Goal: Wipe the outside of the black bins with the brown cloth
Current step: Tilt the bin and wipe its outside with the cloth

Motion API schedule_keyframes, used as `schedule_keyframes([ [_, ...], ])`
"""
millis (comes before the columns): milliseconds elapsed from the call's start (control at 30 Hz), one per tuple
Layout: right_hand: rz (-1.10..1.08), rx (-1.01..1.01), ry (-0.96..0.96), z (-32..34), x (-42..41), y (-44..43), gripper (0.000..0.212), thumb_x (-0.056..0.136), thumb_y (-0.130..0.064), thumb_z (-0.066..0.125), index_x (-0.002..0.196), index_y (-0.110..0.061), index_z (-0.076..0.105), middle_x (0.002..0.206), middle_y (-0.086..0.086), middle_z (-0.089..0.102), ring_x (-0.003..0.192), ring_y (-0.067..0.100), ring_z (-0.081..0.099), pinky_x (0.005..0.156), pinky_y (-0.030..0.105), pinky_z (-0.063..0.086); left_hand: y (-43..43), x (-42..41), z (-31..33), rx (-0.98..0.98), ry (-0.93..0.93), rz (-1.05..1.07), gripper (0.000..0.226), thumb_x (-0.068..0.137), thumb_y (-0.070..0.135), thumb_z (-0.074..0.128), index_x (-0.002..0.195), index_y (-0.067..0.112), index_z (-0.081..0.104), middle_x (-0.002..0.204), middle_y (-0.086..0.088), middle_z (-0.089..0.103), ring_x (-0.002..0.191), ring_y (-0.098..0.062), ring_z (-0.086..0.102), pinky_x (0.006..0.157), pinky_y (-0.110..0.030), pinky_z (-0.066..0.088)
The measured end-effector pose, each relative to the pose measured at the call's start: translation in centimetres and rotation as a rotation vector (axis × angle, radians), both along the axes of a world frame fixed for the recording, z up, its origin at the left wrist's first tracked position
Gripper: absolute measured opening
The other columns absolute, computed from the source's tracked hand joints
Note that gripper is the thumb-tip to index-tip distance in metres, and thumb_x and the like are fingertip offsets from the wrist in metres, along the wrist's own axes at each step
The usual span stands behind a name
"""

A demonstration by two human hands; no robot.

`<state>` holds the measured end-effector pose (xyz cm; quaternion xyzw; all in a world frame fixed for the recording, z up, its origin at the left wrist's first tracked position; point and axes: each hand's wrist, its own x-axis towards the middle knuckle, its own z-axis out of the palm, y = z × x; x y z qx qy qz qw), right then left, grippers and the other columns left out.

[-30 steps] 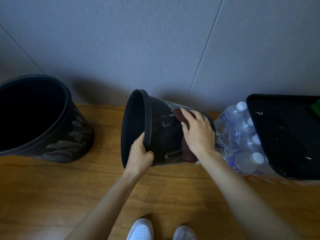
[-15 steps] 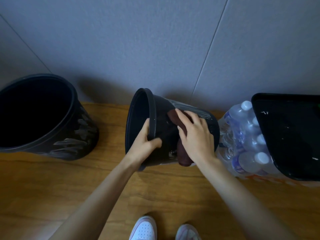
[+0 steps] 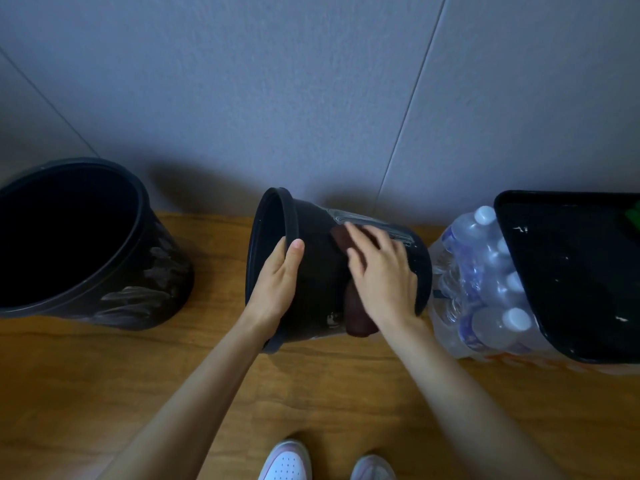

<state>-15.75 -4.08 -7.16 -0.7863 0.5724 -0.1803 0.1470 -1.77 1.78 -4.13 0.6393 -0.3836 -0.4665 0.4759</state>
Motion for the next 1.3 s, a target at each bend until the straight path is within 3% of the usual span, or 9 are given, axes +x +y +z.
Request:
schedule_keyframes([
  [200, -0.133, 0.079, 0.070, -0.1, -1.6, -2.1, 0.043, 0.097, -0.033, 0.041, 0.140, -0.033, 0.040, 0.140, -0.001, 0.045, 0.126, 0.027, 0.042, 0.085, 0.037, 0.046, 0.1, -0.6, -0.1, -0.022, -0.009, -0.020, 0.020, 0.099, 0.034, 0.032, 0.106, 0.028, 0.050, 0.099, 0.012, 0.057, 0.079, 0.019, 0.055, 0.065, 0.002, 0.041],
  [333, 0.015, -0.028, -0.074, 1.4, 0.6, 1.3, 0.043, 0.095, -0.033, 0.046, 0.138, -0.034, 0.042, 0.138, -0.003, 0.046, 0.122, 0.022, 0.044, 0.080, 0.026, 0.041, -0.1, -1.3, -0.1, -0.030, -0.020, -0.035, 0.018, 0.099, 0.033, 0.033, 0.099, 0.031, 0.051, 0.096, 0.010, 0.058, 0.078, 0.016, 0.055, 0.068, -0.002, 0.041],
  [467, 0.112, -0.104, -0.110, 1.4, 1.3, 2.1, 0.042, 0.094, -0.032, 0.049, 0.136, -0.035, 0.045, 0.134, -0.004, 0.050, 0.119, 0.023, 0.047, 0.076, 0.034, 0.050, 0.0, -1.0, -0.1, -0.028, -0.014, -0.029, 0.019, 0.099, 0.030, 0.035, 0.098, 0.026, 0.053, 0.094, 0.008, 0.059, 0.075, 0.014, 0.057, 0.063, 0.000, 0.042],
  [600, -0.159, 0.061, 0.044, -1.2, -2.9, -2.3, 0.041, 0.096, -0.032, 0.043, 0.138, -0.036, 0.043, 0.137, -0.001, 0.047, 0.121, 0.028, 0.045, 0.082, 0.036, 0.044, 0.4, -0.4, -0.1, -0.005, -0.018, -0.050, 0.021, 0.099, 0.030, 0.034, 0.106, 0.019, 0.051, 0.095, 0.010, 0.057, 0.073, 0.016, 0.055, 0.060, 0.001, 0.041],
  [767, -0.382, 0.268, 0.142, -3.5, -7.3, -6.3, 0.040, 0.097, -0.032, 0.041, 0.137, -0.030, 0.045, 0.133, 0.011, 0.051, 0.120, 0.036, 0.048, 0.088, 0.041, 0.045, 0.1, -1.4, 0.7, -0.007, -0.012, -0.069, 0.018, 0.099, 0.030, 0.034, 0.092, 0.039, 0.047, 0.093, 0.023, 0.055, 0.075, 0.026, 0.052, 0.061, 0.006, 0.037],
  [833, -0.390, 0.292, 0.143, -3.1, -7.2, -6.3, 0.041, 0.098, -0.032, 0.040, 0.138, -0.029, 0.044, 0.134, 0.012, 0.050, 0.120, 0.036, 0.048, 0.088, 0.041, 0.045, 0.3, -1.5, 0.8, -0.014, -0.023, -0.076, 0.018, 0.099, 0.030, 0.034, 0.094, 0.041, 0.047, 0.096, 0.021, 0.056, 0.083, 0.018, 0.055, 0.063, 0.006, 0.038],
  [1000, -0.144, 0.050, 0.023, 0.1, -2.2, -1.5, 0.043, 0.097, -0.033, 0.042, 0.140, -0.033, 0.039, 0.139, 0.001, 0.045, 0.122, 0.027, 0.047, 0.089, 0.036, 0.045, 0.8, -1.7, 0.5, -0.030, -0.049, -0.051, 0.017, 0.099, 0.029, 0.034, 0.094, 0.041, 0.045, 0.093, 0.023, 0.054, 0.094, 0.008, 0.056, 0.062, 0.006, 0.038],
  [1133, -0.011, -0.068, -0.066, -0.4, -1.6, 0.1, 0.043, 0.095, -0.031, 0.046, 0.138, -0.033, 0.042, 0.137, -0.004, 0.048, 0.122, 0.022, 0.047, 0.085, 0.033, 0.047, 0.9, -1.1, 0.2, -0.027, -0.071, -0.055, 0.015, 0.098, 0.029, 0.036, 0.100, 0.034, 0.049, 0.096, 0.016, 0.058, 0.090, 0.004, 0.059, 0.064, 0.001, 0.042],
  [1300, -0.317, 0.132, 0.061, -4.1, -7.5, -4.1, 0.041, 0.096, -0.027, 0.043, 0.138, -0.029, 0.044, 0.136, 0.005, 0.050, 0.122, 0.032, 0.048, 0.091, 0.041, 0.044, 1.0, -0.3, -0.1, -0.031, -0.068, -0.076, 0.025, 0.097, 0.028, 0.037, 0.114, 0.022, 0.054, 0.102, 0.010, 0.062, 0.091, 0.007, 0.058, 0.069, -0.001, 0.043],
])
